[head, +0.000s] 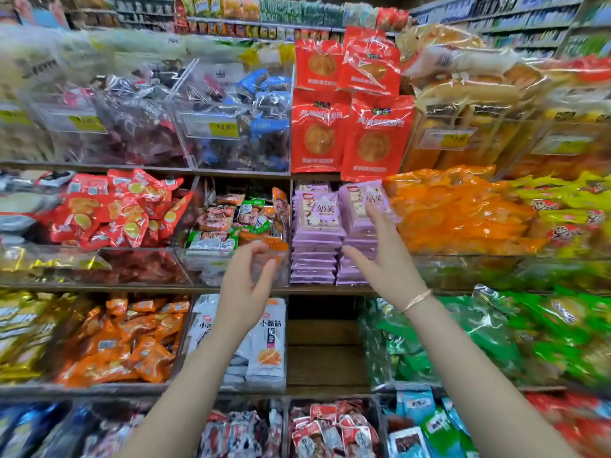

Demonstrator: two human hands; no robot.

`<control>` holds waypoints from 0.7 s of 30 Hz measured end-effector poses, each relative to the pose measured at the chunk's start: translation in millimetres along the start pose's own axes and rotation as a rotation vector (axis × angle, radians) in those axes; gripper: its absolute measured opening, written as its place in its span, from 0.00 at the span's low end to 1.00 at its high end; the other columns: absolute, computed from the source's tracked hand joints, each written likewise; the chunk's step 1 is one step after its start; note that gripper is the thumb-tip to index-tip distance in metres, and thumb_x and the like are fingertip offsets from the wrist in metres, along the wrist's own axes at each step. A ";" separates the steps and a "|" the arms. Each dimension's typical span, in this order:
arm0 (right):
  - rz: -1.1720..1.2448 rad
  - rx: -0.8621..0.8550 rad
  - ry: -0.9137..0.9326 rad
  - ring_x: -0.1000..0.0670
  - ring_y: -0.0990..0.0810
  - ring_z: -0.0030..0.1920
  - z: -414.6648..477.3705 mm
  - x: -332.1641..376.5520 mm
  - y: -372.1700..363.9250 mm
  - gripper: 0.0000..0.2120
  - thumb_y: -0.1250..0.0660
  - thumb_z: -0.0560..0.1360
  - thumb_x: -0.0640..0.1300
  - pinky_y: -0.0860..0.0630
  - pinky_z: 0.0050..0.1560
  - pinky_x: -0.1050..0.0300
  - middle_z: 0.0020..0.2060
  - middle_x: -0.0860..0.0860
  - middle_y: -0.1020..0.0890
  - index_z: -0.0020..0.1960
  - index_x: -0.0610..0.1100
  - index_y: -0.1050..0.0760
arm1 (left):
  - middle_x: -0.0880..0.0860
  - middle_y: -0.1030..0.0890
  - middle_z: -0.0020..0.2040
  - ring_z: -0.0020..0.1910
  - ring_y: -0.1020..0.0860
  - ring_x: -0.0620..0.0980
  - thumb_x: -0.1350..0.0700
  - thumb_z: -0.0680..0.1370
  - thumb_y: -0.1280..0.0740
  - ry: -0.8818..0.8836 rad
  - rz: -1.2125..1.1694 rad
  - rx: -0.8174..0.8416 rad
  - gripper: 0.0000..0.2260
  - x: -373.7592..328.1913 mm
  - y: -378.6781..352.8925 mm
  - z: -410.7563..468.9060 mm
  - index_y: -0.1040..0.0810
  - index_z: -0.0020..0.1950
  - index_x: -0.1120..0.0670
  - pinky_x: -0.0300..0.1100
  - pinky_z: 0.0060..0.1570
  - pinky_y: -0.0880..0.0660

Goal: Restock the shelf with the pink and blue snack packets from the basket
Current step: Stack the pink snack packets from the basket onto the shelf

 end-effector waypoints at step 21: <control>0.026 0.657 -1.143 0.56 0.27 0.47 -550.5 -124.8 -68.1 0.09 0.37 0.77 0.38 0.31 0.48 0.63 0.50 0.44 0.19 0.52 0.37 0.21 | 0.55 0.20 0.42 0.36 0.24 0.49 0.60 0.80 0.38 1.319 0.081 0.707 0.05 76.5 44.3 -493.6 0.23 0.48 0.59 0.38 0.33 0.35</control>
Point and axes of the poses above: each hand's wrist, its own z-axis towards the middle knuckle, its own y-axis out of the back of the hand, x = y × z, the point moved 6 cm from there along z, towards the middle knuckle
